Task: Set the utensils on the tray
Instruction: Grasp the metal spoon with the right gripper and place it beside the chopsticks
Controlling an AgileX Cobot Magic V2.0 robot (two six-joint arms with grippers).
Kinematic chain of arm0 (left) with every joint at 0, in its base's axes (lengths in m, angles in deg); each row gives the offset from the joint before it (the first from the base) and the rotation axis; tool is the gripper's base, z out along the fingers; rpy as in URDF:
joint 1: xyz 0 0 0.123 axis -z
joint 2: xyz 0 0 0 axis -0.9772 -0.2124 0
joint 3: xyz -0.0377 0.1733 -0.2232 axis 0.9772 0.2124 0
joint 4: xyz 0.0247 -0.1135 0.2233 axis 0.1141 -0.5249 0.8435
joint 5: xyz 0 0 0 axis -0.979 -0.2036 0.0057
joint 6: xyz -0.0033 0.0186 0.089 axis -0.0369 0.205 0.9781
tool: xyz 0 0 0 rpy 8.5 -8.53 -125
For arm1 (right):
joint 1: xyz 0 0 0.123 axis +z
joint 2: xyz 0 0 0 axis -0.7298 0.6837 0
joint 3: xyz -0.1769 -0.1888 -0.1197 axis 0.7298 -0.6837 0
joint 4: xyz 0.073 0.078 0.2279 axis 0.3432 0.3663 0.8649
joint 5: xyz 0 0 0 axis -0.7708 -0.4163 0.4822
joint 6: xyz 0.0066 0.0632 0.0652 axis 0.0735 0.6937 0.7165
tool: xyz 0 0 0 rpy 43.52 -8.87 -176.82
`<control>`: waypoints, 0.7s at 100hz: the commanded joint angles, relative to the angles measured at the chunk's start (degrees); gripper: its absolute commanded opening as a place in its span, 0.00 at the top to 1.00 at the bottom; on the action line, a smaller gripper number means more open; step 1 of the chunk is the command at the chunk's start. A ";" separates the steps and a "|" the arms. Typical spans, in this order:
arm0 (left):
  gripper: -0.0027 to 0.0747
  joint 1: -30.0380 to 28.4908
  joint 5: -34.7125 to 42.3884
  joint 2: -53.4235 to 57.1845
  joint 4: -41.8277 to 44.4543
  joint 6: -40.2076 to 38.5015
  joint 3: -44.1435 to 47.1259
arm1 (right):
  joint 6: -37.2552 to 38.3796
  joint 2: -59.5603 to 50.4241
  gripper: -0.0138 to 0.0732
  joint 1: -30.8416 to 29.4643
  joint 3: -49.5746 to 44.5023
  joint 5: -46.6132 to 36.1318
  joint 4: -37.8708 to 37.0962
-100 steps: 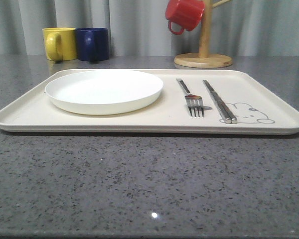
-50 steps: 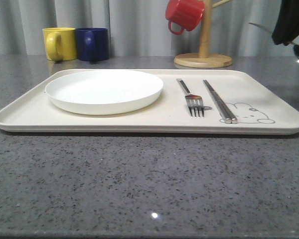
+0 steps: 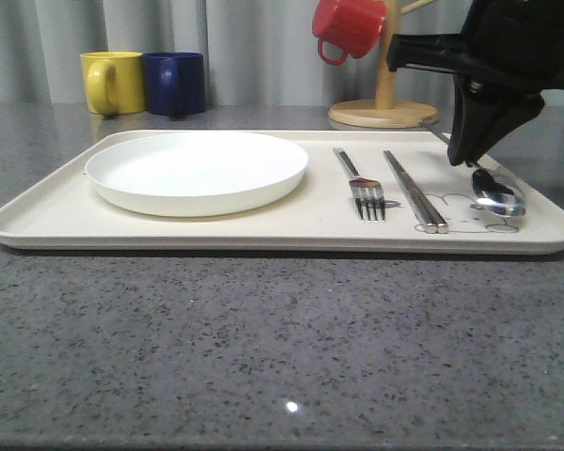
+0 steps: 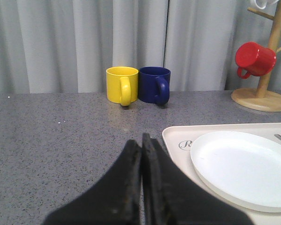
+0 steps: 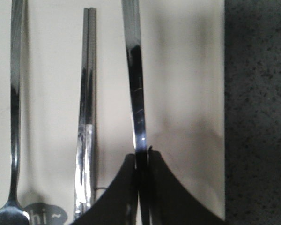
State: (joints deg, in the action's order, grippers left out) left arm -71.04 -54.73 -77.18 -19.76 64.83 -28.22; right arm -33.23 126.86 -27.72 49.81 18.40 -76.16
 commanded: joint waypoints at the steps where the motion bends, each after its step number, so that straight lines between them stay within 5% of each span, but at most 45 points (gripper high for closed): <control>1: 0.99 -0.06 4.87 -0.35 -0.30 -0.09 -1.51 | 0.26 -1.20 0.91 0.04 1.79 -2.45 -0.95; 17: 0.99 -0.06 4.87 -0.35 -0.30 -0.09 -1.51 | 0.27 -0.38 0.88 0.04 1.79 -2.14 -0.95; 70: 0.99 -0.06 4.87 -0.35 -0.30 -0.09 -1.51 | 0.27 -1.23 0.54 0.04 1.79 -2.02 -0.95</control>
State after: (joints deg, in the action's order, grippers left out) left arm -71.04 -54.73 -77.18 -19.76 64.83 -28.22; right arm -33.00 128.80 -27.72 49.81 18.21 -76.26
